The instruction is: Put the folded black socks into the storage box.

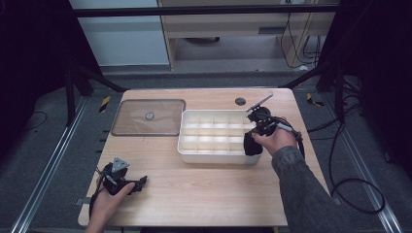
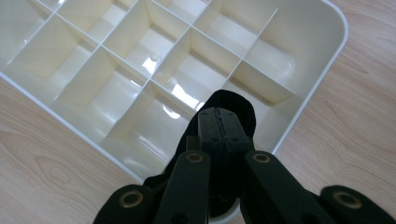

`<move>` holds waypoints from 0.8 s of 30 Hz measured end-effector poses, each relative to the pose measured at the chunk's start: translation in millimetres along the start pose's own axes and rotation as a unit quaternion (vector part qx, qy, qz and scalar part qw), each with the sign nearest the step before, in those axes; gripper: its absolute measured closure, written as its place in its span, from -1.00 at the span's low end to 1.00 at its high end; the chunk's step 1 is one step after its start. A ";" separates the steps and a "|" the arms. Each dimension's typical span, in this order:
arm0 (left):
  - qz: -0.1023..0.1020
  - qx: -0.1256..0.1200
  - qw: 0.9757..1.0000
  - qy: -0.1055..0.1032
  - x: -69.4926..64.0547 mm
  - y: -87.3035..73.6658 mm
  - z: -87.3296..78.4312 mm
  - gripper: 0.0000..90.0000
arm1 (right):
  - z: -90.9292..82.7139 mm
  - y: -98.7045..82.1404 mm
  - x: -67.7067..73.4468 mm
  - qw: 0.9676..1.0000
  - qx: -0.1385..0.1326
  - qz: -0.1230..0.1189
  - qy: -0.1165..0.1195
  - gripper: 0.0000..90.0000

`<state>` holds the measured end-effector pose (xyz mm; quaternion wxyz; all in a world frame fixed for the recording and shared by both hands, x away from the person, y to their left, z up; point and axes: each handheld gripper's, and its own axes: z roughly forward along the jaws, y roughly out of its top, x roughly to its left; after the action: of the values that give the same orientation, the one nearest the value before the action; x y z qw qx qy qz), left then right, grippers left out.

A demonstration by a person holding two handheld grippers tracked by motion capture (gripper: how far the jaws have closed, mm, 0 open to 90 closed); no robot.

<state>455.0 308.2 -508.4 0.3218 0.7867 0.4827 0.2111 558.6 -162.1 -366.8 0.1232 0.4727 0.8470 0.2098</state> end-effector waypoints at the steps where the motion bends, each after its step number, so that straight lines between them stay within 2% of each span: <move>1: 0.000 0.000 1.000 0.000 0.0 0.0 0.0 -1.00 | 1.3 -0.1 -0.6 1.000 0.001 -0.001 -0.001 1.00; 11: -0.002 0.000 1.000 0.000 -0.6 -0.2 -0.1 -1.00 | 19.8 -4.9 -4.6 1.000 0.018 0.003 -0.008 1.00; 14: -0.002 0.000 1.000 0.000 -0.6 -0.1 -0.1 -1.00 | 22.7 -7.3 -3.7 1.000 0.023 0.011 -0.007 1.00; 15: -0.002 0.000 1.000 0.000 -0.6 -0.1 -0.1 -1.00 | 24.2 -8.4 -4.4 1.000 0.022 0.005 -0.008 1.00; 24: -0.001 0.001 1.000 0.000 -0.4 -0.1 -0.2 -1.00 | 32.6 -11.5 -1.0 1.000 0.031 0.003 -0.006 1.00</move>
<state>454.6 307.9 -508.4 0.3211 0.7864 0.4839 0.2104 563.8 -160.5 -400.9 0.1125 0.4803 0.8507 0.1814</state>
